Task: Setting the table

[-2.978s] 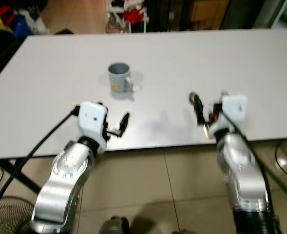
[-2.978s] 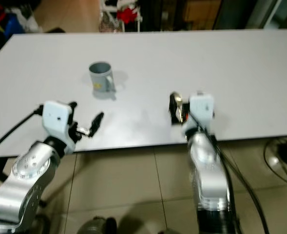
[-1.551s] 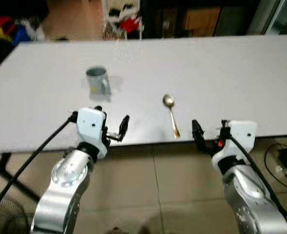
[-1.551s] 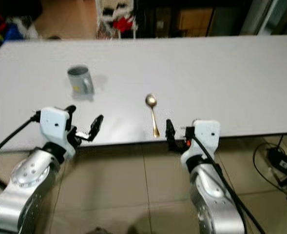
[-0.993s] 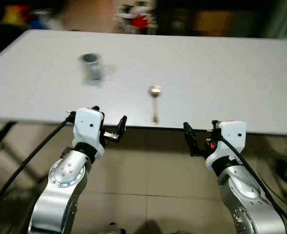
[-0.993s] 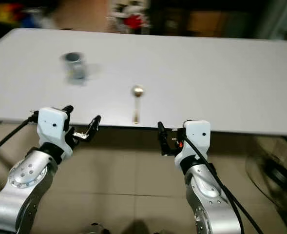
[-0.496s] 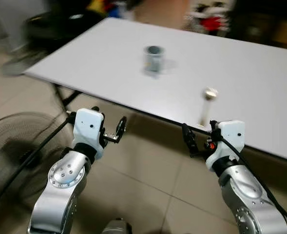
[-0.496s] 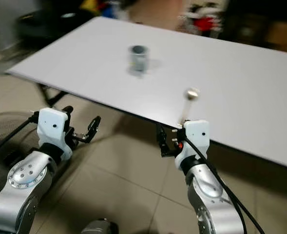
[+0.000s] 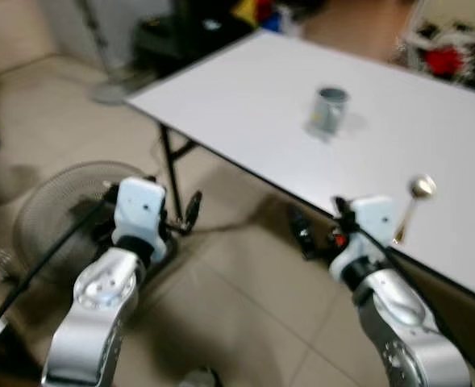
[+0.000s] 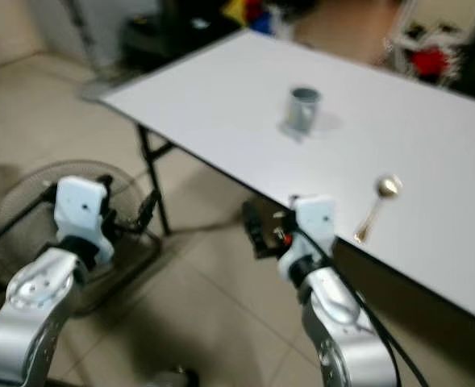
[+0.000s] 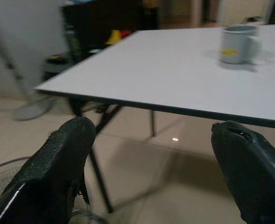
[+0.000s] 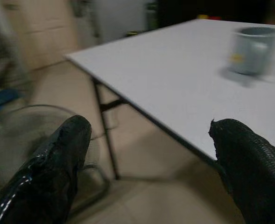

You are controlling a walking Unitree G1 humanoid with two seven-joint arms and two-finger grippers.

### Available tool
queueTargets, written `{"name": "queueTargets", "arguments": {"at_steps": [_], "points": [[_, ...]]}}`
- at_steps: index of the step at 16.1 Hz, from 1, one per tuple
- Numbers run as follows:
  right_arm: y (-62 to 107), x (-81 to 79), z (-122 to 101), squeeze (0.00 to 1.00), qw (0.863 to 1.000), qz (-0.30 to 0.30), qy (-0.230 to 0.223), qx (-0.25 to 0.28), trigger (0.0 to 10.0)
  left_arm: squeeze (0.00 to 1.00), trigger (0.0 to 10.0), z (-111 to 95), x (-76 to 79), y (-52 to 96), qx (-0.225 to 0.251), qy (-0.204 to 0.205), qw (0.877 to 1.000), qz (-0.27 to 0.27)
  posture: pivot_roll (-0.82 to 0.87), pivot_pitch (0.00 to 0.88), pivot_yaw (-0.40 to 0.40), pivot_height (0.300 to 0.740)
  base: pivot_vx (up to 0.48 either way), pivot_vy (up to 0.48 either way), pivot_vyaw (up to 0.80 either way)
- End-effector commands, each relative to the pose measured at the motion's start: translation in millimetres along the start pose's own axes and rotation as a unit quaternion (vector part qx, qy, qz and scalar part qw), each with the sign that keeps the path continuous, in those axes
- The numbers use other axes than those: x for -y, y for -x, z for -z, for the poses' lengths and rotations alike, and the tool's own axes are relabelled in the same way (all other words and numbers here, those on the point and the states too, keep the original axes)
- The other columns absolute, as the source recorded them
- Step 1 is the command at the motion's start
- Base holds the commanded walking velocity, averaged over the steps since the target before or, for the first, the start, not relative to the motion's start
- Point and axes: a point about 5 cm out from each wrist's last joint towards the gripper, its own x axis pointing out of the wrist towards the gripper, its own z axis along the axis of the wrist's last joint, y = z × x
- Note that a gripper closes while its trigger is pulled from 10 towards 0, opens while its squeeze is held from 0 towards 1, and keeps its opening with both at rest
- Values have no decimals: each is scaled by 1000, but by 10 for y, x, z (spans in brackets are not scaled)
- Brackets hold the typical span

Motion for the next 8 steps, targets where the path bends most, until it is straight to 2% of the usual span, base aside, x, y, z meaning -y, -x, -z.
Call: {"name": "queueTargets", "arguments": {"at_steps": [1, 8], "points": [[14, 40, -9, 0, 1000, 6, -2, -1, 10000, 0, 10000, -17, 12, 3, 4, 1, 1000, 0, 66, 38, 15, 740, 0, 0, 800], [22, 45, -35, 0, 1000, 15, -8, 14, 10000, 0, 10000, -30, 14, -22, 6, -2, 1000, 3, 63, 36, 29, 740, 0, 0, 800]]}}
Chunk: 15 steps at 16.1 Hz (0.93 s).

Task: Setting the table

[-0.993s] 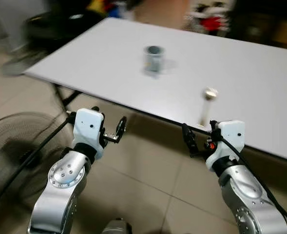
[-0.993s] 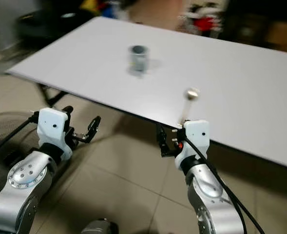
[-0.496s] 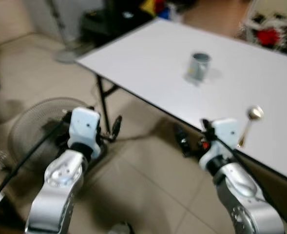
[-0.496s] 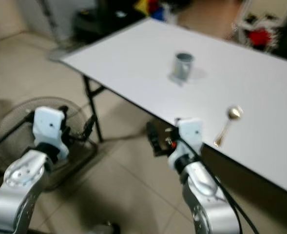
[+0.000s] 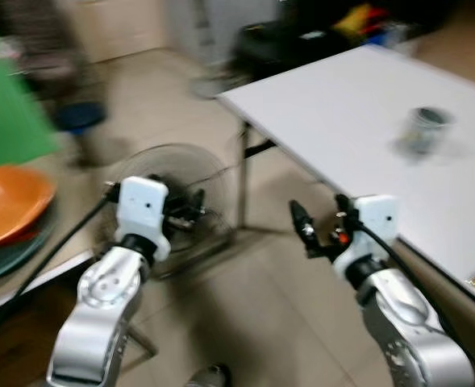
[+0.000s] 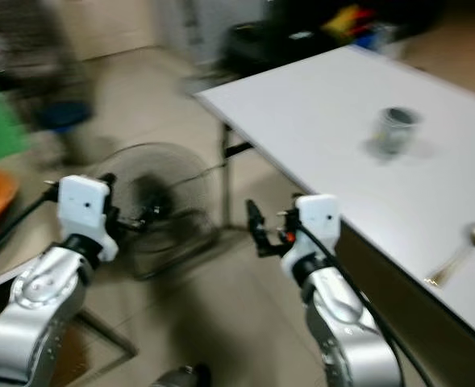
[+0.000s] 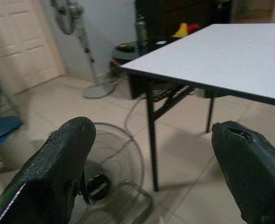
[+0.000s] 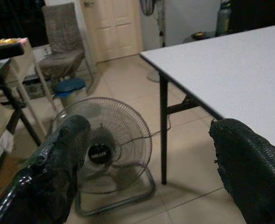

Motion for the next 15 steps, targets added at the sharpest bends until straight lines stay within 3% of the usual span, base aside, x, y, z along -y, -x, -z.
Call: {"name": "queueTargets", "arguments": {"at_steps": [1, 15], "points": [[0, -19, -50, 0, 1000, -3, -6, 15, 10000, 0, 10000, -33, -32, -5, 6, -8, 1000, -4, 63, 35, 29, 740, 0, 0, 800], [-23, -61, 27, 0, 999, -17, -33, -2, 10000, 0, 10000, -143, -72, -17, 49, -18, 999, -9, 67, 3, 30, 740, 0, 0, 800]]}}
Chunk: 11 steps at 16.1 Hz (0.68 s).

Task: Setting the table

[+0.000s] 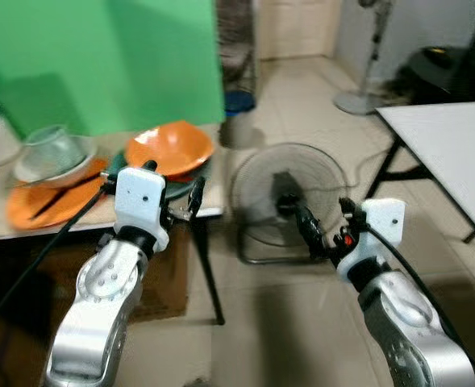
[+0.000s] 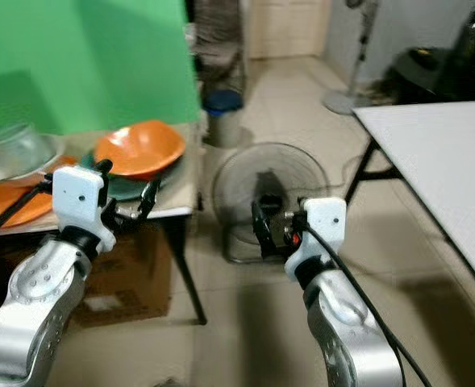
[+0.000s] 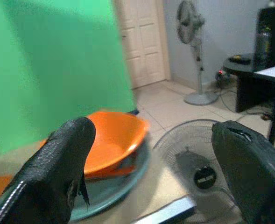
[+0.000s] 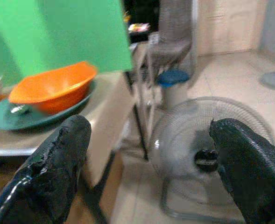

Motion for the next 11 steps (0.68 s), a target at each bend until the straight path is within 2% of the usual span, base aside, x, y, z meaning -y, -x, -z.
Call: {"name": "queueTargets", "arguments": {"at_steps": [1, 3, 6, 8, 9, 11], "points": [[-12, -44, -1, 0, 1000, -12, -6, -2, 10000, 0, 10000, 24, -24, 22, -6, 0, 1000, -1, 68, 3, 30, 740, 0, 0, 800], [-16, -46, 3, 0, 1000, -13, -7, -3, 10000, 0, 10000, 27, -23, 27, -5, 5, 1000, 0, 68, 3, 30, 740, 0, 0, 800], [-26, -47, 17, 0, 1000, -12, -2, -10, 10000, 0, 10000, 35, -23, 35, -7, 9, 1000, 0, 70, 6, 27, 740, 282, 0, 0], [-44, -15, 31, 0, 1000, 2, 15, -16, 10000, 0, 10000, 46, -24, 41, -12, 9, 1000, 0, 71, 9, 23, 740, 294, 0, 0], [-68, 37, 55, 0, 998, 32, 45, -26, 10000, 0, 10000, 53, -22, 51, -14, 9, 1000, 1, 72, 10, 22, 740, 296, 0, 0], [-87, 69, 50, 0, 995, 59, 73, -25, 10000, 0, 10000, 55, -23, 59, -15, 9, 1000, 2, 75, 12, 19, 740, 302, 0, 0]]}}
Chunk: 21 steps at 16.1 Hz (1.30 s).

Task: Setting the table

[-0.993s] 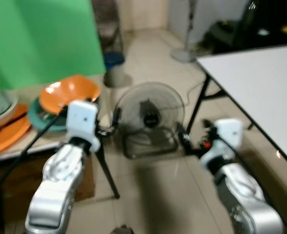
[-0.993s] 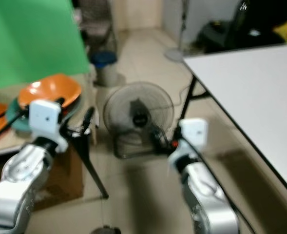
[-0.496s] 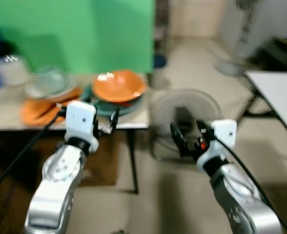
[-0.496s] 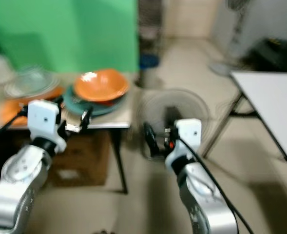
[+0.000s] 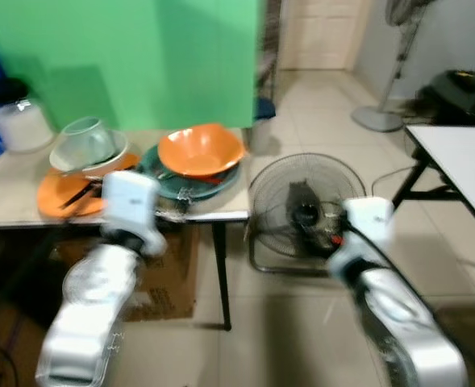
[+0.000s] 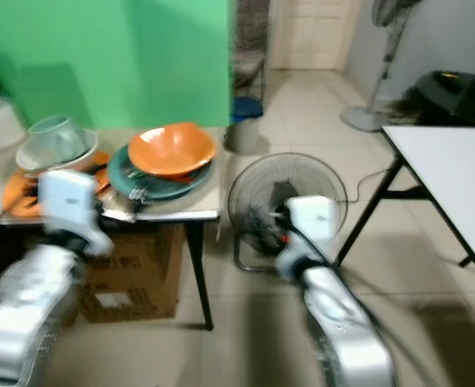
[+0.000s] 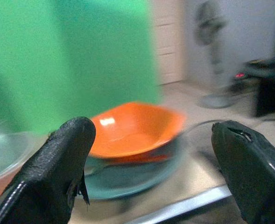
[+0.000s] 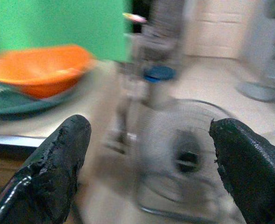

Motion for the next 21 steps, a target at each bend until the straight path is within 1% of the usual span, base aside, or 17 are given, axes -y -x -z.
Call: {"name": "queueTargets", "arguments": {"at_steps": [1, 2, 3, 4, 6, 8, 9, 12, 13, 15, 17, 19, 21], "points": [[-35, -77, -33, 0, 1000, -8, -2, 6, 10000, 0, 10000, -16, -90, 23, -2, -10, 1000, -15, 76, 13, 18, 740, 304, 0, 0], [-33, -74, -38, 0, 1000, -12, -8, 9, 10000, 0, 10000, -16, -93, 28, -2, -11, 1000, -15, 78, 15, 17, 740, 311, 0, 0], [-21, -77, -55, 0, 999, -35, -37, 14, 10000, 0, 10000, -20, -96, 38, -2, -13, 1000, -14, 82, 17, 15, 740, 307, 0, 0], [-18, -86, -69, 0, 998, -43, -38, 17, 10000, 0, 10000, -24, -97, 39, -1, -14, 1000, -14, 82, 17, 14, 740, 307, 0, 0], [-19, -117, -94, 0, 998, -57, -34, 23, 10000, 0, 10000, -27, -98, 41, -1, -15, 1000, -13, 83, 20, 14, 740, 306, 0, 800], [-27, -135, -90, 0, 998, -55, -37, 23, 10000, 0, 10000, -36, -86, 39, 0, -19, 1000, -8, 87, 23, 12, 740, 298, 0, 800], [-38, -104, -86, 0, 997, -42, -56, 25, 10000, 0, 10000, -36, -76, 40, -1, -23, 1000, -4, 88, 25, 12, 740, 296, 0, 0], [-54, -87, -111, 0, 996, -47, -63, 29, 10000, 0, 10000, -31, -68, 44, -3, -26, 1000, 1, 88, 29, 11, 740, 286, 0, 0], [-65, -86, -126, 0, 996, -53, -63, 32, 10000, 0, 10000, -31, -67, 42, -4, -27, 1000, 2, 87, 29, 11, 740, 277, 0, 0], [-97, -117, -152, 0, 996, -66, -46, 34, 10000, 0, 10000, -29, -64, 39, -5, -29, 1000, 3, 90, 31, 6, 740, 272, 0, 0], [-116, -122, -159, 0, 997, -66, -39, 31, 10000, 0, 10000, -30, -63, 33, -5, -30, 1000, 5, 91, 30, 5, 740, 268, 0, 741], [-136, -103, -183, 0, 996, -61, -53, 39, 10000, 0, 10000, -40, -55, 28, -3, -34, 999, 8, 91, 29, 6, 740, 264, 0, 659], [-155, -78, -203, 0, 995, -57, -74, 43, 10000, 0, 10000, -44, -47, 26, -3, -34, 999, 11, 89, 31, 6, 740, 261, 0, 0]]}}
